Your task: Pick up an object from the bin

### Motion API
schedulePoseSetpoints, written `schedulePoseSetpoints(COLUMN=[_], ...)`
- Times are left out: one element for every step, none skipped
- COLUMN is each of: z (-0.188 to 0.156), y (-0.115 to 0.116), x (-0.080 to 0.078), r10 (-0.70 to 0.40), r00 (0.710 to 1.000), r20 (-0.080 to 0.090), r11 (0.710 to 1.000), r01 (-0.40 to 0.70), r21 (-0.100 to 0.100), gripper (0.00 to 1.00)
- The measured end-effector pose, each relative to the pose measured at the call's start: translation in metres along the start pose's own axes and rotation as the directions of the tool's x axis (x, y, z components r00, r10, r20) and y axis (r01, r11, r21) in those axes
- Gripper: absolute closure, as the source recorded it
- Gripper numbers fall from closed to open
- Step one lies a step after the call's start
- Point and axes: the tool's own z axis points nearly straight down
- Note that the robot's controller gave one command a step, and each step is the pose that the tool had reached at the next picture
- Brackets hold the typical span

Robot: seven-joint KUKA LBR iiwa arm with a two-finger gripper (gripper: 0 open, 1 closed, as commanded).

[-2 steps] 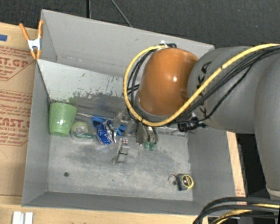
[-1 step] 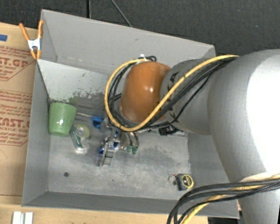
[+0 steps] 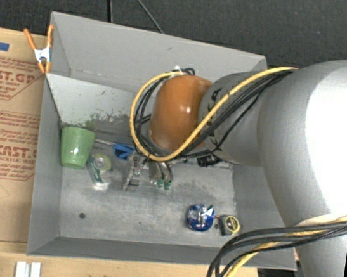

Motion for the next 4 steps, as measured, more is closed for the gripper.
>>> schedulePoseSetpoints(z=[0.000, -0.011, 0.005, 0.004], y=[0.000, 0.041, 0.042, 0.042], x=[0.000, -0.013, -0.015, -0.015], r10=[0.000, -0.231, -0.147, -0.147], r00=[1.000, 0.973, 0.989, 0.989], r20=[0.000, 0.003, 0.000, 0.001], r11=[1.000, 0.973, 0.989, 0.989], r01=[0.000, 0.231, 0.147, 0.147], r21=[0.000, 0.000, 0.000, 0.000], gripper=[0.00, 0.00, 0.00, 1.00])
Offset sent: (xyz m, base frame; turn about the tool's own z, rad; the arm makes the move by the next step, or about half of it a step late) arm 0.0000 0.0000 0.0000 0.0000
